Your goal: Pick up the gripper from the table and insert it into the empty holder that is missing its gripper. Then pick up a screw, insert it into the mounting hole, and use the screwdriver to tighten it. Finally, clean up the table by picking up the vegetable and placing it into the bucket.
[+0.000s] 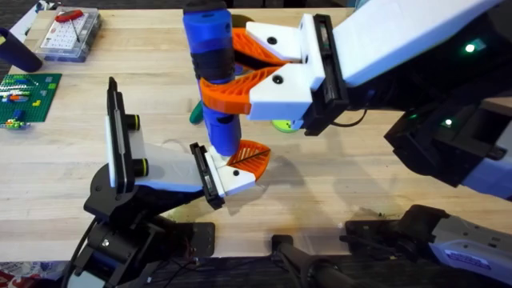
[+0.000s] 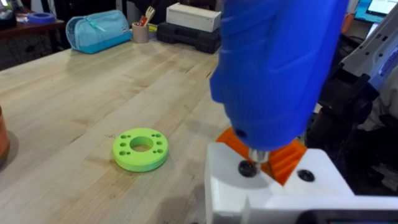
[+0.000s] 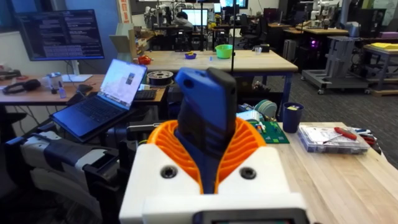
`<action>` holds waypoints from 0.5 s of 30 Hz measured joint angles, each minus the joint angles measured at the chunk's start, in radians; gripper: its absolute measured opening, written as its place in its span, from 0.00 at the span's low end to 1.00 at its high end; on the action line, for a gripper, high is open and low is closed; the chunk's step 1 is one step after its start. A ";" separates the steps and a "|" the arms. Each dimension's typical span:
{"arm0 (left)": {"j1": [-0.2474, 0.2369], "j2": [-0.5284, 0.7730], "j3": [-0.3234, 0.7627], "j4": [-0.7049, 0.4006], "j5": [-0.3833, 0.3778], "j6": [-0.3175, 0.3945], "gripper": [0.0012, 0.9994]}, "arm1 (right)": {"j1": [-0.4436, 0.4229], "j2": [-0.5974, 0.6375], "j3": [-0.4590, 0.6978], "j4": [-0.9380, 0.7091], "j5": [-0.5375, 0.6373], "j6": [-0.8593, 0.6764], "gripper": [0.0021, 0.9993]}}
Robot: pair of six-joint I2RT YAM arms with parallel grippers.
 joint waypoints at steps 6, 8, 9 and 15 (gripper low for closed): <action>0.000 0.000 0.000 -0.021 -0.001 -0.001 0.01 | 0.000 0.000 0.000 -0.005 -0.011 0.000 0.07; 0.000 0.000 0.000 -0.018 -0.002 -0.001 0.01 | 0.000 0.000 0.000 0.017 -0.025 0.008 0.07; 0.000 0.000 0.000 -0.018 -0.003 -0.001 0.01 | 0.000 0.000 0.000 0.028 -0.030 0.019 0.07; 0.000 0.000 0.000 -0.018 -0.003 -0.001 0.01 | -0.002 -0.017 0.012 0.008 -0.057 0.085 0.07</action>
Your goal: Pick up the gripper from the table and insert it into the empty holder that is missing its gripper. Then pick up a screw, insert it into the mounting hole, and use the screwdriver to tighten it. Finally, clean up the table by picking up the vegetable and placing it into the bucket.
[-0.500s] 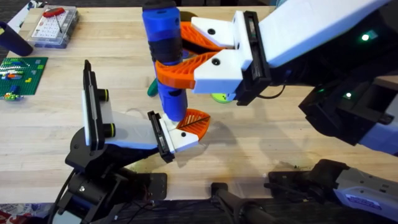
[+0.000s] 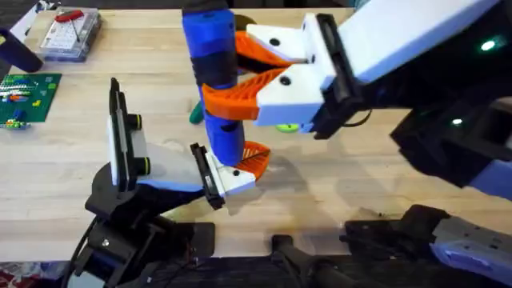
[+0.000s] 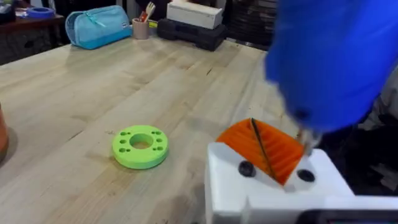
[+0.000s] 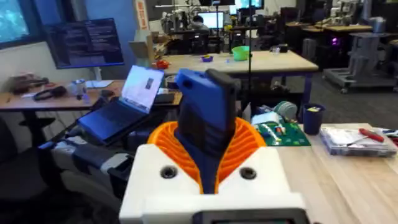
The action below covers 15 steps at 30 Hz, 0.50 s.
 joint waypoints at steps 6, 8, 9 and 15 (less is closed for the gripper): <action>0.000 0.000 0.000 0.000 0.000 0.000 0.01 | -0.038 -0.032 0.149 -0.155 -0.055 0.027 0.07; 0.000 0.000 0.000 0.000 0.000 0.000 0.01 | -0.054 -0.035 0.196 -0.194 -0.063 0.028 0.07; 0.000 0.000 0.000 0.000 0.000 0.000 0.01 | -0.059 -0.035 0.213 -0.198 -0.066 0.028 0.07; 0.000 0.000 0.000 0.000 0.000 0.000 0.01 | -0.078 -0.035 0.273 -0.197 -0.075 0.028 0.07</action>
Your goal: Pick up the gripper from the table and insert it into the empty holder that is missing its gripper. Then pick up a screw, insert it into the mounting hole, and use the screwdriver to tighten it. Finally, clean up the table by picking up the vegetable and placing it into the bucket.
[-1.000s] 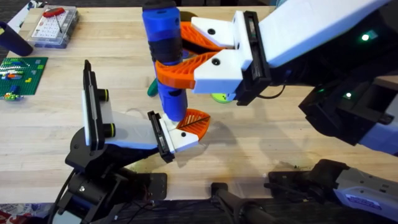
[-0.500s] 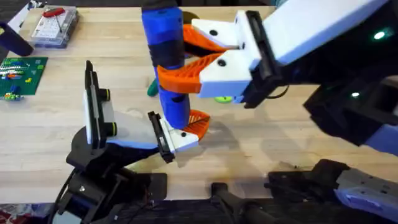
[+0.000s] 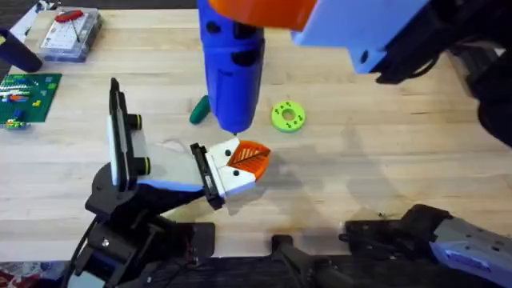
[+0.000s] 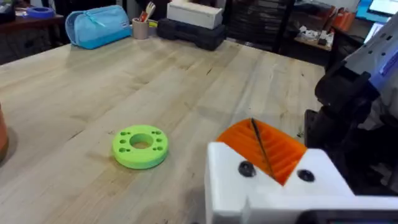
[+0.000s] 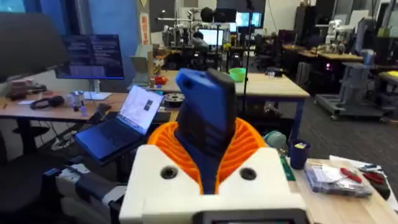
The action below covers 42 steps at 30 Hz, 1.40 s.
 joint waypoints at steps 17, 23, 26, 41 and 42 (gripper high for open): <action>0.000 0.000 0.000 0.000 -0.001 0.000 0.01 | 0.018 0.081 0.002 0.071 -0.129 -0.053 0.07; 0.000 0.000 0.000 0.000 -0.001 0.000 0.01 | 0.005 0.081 0.001 0.072 -0.202 -0.087 0.07; 0.000 0.000 0.000 0.000 -0.001 0.000 0.01 | 0.007 0.081 -0.010 0.078 -0.203 -0.103 0.07; 0.000 0.000 0.000 0.000 -0.001 0.000 0.01 | 0.058 0.173 -0.046 0.098 -0.121 -0.133 0.07; 0.000 0.000 0.000 0.000 -0.001 0.000 0.01 | 0.058 0.175 -0.048 0.100 -0.121 -0.133 0.07</action>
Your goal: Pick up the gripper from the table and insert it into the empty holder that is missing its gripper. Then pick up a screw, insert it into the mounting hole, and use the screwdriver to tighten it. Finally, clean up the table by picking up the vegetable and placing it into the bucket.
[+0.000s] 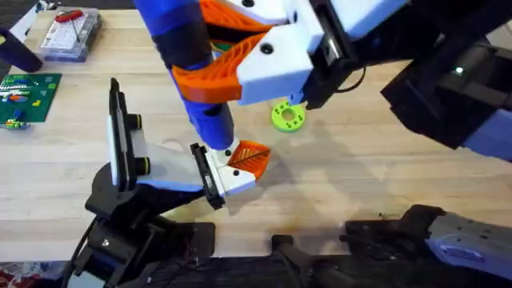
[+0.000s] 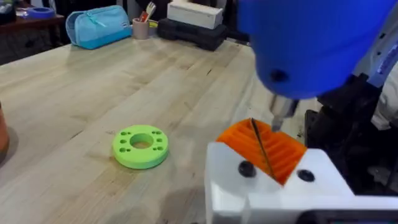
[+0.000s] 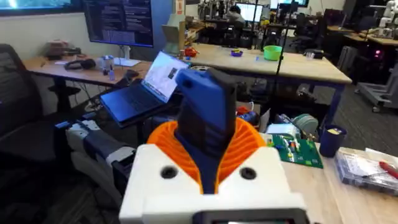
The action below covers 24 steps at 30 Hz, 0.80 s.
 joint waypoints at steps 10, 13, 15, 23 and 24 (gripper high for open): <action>0.000 0.000 0.000 0.000 0.000 0.000 0.01 | 0.000 -0.003 -0.098 0.173 0.030 0.028 0.07; 0.000 0.000 0.000 0.000 0.000 0.000 0.01 | 0.000 -0.003 -0.120 0.164 0.039 0.039 0.07; 0.000 0.000 0.000 0.000 0.000 0.000 0.01 | 0.000 -0.003 -0.122 0.147 0.043 0.044 0.07; 0.000 0.000 0.000 0.000 0.000 0.000 0.01 | -0.009 -0.003 -0.122 0.124 0.048 0.049 0.07; 0.000 0.000 0.000 0.000 0.000 0.000 0.01 | -0.009 -0.003 -0.122 0.124 0.048 0.049 0.07</action>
